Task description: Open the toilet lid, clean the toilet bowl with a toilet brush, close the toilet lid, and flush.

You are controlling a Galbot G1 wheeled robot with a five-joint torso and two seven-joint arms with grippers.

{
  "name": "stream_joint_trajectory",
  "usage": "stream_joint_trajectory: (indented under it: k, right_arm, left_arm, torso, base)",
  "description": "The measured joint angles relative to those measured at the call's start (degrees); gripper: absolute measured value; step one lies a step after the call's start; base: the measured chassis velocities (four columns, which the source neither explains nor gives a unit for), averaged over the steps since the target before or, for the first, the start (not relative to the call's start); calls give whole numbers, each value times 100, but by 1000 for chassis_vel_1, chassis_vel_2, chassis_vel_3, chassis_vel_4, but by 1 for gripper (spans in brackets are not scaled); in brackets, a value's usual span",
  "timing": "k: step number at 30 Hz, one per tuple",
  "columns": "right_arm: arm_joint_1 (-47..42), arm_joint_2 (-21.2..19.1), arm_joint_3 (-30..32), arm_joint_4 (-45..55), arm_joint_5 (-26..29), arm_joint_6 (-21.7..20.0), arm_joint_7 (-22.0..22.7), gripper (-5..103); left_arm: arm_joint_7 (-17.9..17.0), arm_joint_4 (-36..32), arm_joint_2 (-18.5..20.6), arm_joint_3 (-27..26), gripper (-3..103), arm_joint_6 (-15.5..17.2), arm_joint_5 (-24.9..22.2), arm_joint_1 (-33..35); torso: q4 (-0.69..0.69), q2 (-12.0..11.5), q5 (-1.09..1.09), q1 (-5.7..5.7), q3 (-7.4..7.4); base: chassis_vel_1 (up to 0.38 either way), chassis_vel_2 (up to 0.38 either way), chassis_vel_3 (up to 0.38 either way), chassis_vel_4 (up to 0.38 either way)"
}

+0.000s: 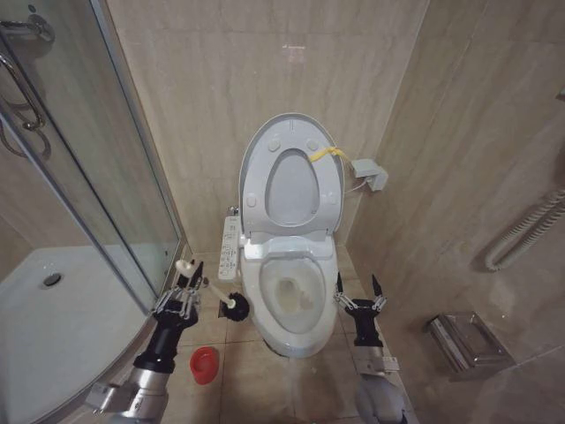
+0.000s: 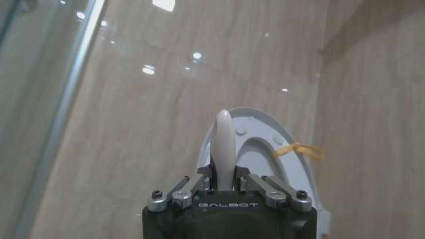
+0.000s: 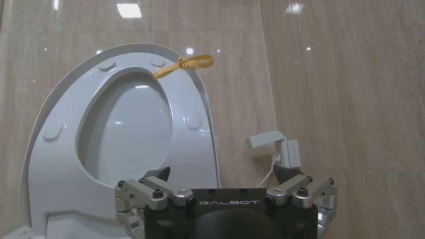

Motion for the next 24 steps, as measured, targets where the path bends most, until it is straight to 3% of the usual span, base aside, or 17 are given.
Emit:
stream_joint_trajectory:
  k: [6,13,18,24]
  right_arm:
    - [-17,10,44,0,-25,0,2,100]
    - [-9,127,122,-84,-141,-17,51,100]
    - [-9,198,137,-202,-240,-25,76,100]
    - [16,246,152,-291,-252,-34,79,100]
  left_arm:
    - [212,161,159,167,20,-17,-224,-319]
    - [431,789,498,742,20,-197,-575,-1172]
    - [419,1458,595,1440,20,-362,-748,-2006]
    - [425,2311,435,2200,20,-457,-823,-2968]
  torso:
    - [0,0,0,0,0]
    - [0,0,0,0,0]
    - [1,0,0,0,0]
    - [-1,-1,0,0,1]
  base:
    - [0,0,0,0]
    - [0,0,0,0]
    - [0,0,0,0]
    - [0,0,0,0]
